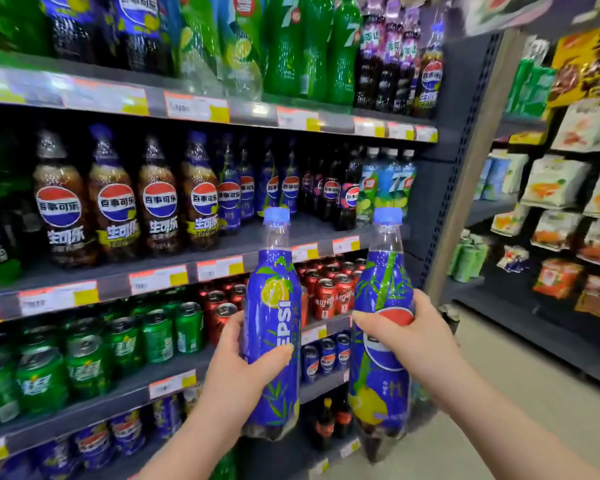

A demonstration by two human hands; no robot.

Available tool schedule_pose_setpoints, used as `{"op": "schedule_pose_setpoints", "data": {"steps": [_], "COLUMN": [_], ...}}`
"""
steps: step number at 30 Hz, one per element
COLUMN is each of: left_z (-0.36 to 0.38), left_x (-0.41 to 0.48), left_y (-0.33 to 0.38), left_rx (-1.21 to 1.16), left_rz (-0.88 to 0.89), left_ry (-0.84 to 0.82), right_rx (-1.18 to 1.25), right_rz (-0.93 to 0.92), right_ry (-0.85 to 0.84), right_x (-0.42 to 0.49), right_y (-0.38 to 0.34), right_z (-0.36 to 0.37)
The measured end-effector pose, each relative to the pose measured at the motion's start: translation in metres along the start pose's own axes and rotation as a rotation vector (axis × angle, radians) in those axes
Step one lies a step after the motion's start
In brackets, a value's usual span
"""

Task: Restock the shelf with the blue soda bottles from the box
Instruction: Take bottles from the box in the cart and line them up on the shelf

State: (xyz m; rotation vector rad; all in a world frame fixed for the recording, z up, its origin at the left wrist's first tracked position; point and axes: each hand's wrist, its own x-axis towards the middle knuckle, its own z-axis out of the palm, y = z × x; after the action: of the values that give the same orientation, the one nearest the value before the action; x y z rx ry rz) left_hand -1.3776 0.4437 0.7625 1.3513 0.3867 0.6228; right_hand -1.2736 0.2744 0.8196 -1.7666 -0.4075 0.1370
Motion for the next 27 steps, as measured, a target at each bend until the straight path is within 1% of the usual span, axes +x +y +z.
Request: {"op": "schedule_pose_setpoints", "data": {"steps": [5, 11, 14, 20, 24, 27], "left_z": [-0.003, 0.001, 0.006, 0.019, 0.036, 0.042], "left_x": [0.086, 0.16, 0.184, 0.216, 0.232, 0.239], "left_y": [0.003, 0.01, 0.013, 0.006, 0.006, 0.006], "left_rx": [0.063, 0.051, 0.073, 0.078, 0.083, 0.082], "left_rz": [0.055, 0.105, 0.13, 0.16, 0.193, 0.209], "left_ry": [0.068, 0.138, 0.193, 0.355, 0.446, 0.494], "right_rx": [-0.004, 0.0, -0.014, -0.009, -0.017, -0.011], "right_rz": [-0.08, -0.092, -0.107, -0.158, -0.228, -0.274], "right_ry": [-0.046, -0.143, -0.222, -0.38, -0.397, -0.413], "right_x": [0.107, 0.223, 0.275, 0.359, 0.401, 0.415], "right_y": [-0.019, -0.028, -0.033, -0.045, -0.053, -0.051], "right_z": [0.027, 0.063, 0.085, 0.128, 0.157, 0.177]}}
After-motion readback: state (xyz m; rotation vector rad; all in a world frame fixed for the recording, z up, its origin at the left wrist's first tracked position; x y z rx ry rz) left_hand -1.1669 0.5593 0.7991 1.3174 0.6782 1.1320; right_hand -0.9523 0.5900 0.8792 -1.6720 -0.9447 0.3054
